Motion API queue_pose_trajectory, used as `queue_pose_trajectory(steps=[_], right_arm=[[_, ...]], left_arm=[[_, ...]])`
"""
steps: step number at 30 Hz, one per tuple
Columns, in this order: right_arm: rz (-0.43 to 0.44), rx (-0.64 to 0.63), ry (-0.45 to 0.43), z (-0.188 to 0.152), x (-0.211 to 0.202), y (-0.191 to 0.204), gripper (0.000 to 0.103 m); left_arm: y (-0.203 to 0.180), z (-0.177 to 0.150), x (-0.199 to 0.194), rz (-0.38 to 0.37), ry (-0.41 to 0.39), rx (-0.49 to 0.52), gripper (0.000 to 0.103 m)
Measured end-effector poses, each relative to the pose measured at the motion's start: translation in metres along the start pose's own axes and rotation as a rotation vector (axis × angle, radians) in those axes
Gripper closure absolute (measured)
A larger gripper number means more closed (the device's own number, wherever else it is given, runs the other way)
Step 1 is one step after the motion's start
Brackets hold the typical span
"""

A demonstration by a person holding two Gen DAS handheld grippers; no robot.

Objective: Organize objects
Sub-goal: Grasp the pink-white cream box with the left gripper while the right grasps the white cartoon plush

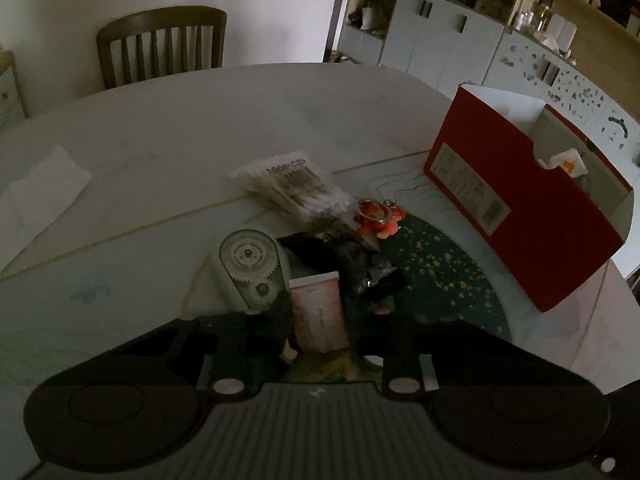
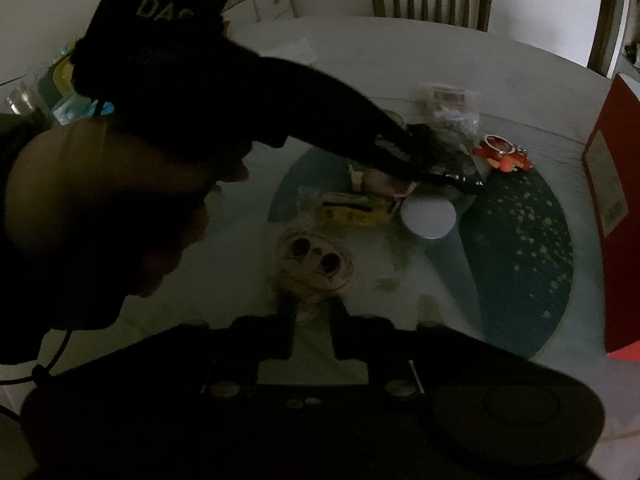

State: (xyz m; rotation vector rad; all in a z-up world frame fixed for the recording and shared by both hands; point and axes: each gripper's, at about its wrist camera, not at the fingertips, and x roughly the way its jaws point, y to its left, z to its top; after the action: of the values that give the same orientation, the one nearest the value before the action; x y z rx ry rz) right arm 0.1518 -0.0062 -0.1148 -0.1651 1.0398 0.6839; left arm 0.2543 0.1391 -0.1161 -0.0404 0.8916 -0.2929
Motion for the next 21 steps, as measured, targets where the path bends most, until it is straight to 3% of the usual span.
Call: queue_pose_trajectory(steps=[3,13,15,16,18,20,21], right_arm=[[-0.004,0.011,-0.008,-0.003,-0.005,-0.002,0.103],[-0.033,0.108,-0.088,-0.014,-0.042,-0.027,0.103],[-0.046,0.095,-0.088,-0.015,-0.044,-0.028,0.096],[-0.049,0.093,-0.082,-0.014,-0.043,-0.028,0.082],[-0.017,0.087,-0.088,-0.014,-0.042,-0.028,0.073],[-0.013,0.069,-0.104,-0.011,-0.042,-0.025,0.046],[-0.006,0.069,-0.109,-0.010,-0.041,-0.024,0.042]], left_arm=[[-0.001,-0.002,-0.002,0.003,0.002,0.004,0.079],[0.003,-0.012,-0.023,-0.002,-0.010,-0.044,0.079],[0.004,-0.015,-0.029,-0.005,-0.019,-0.057,0.079],[0.004,-0.016,-0.032,-0.001,-0.020,-0.062,0.079],[0.006,-0.017,-0.036,0.011,-0.026,-0.072,0.079],[0.010,-0.018,-0.040,0.021,-0.035,-0.086,0.079],[0.012,-0.019,-0.043,0.028,-0.042,-0.091,0.079]])
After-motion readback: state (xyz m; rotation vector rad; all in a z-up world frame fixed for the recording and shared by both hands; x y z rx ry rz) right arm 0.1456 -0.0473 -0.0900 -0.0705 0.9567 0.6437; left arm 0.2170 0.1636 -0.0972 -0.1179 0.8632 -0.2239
